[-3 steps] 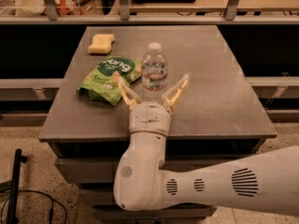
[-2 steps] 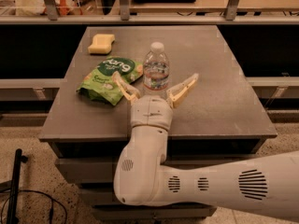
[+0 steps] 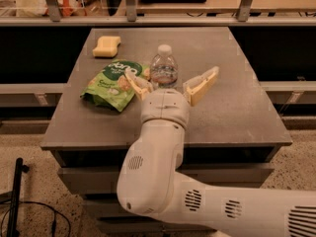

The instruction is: Place water bottle upright

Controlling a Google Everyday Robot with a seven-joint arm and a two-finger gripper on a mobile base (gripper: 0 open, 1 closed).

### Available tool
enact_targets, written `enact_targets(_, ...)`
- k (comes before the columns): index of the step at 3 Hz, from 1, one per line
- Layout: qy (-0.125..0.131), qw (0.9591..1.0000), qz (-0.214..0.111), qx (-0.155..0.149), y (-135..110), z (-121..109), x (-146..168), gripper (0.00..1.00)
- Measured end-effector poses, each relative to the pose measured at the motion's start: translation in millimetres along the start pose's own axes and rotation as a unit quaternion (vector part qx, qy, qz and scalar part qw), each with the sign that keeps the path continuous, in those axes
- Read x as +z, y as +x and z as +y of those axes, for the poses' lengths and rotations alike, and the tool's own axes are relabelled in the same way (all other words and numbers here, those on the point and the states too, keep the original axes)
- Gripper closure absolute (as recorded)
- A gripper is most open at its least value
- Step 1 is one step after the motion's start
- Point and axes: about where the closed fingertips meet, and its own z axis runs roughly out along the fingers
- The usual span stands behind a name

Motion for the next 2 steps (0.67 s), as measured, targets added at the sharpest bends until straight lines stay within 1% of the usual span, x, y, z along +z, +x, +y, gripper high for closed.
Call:
enact_targets(1,-0.025,0.9983,-0.044,0.028,27.3,32.6,-5.3,0.00)
enact_targets(2,-0.020,0.9957,-0.083,0.036,17.7,35.2,-12.5,0.00)
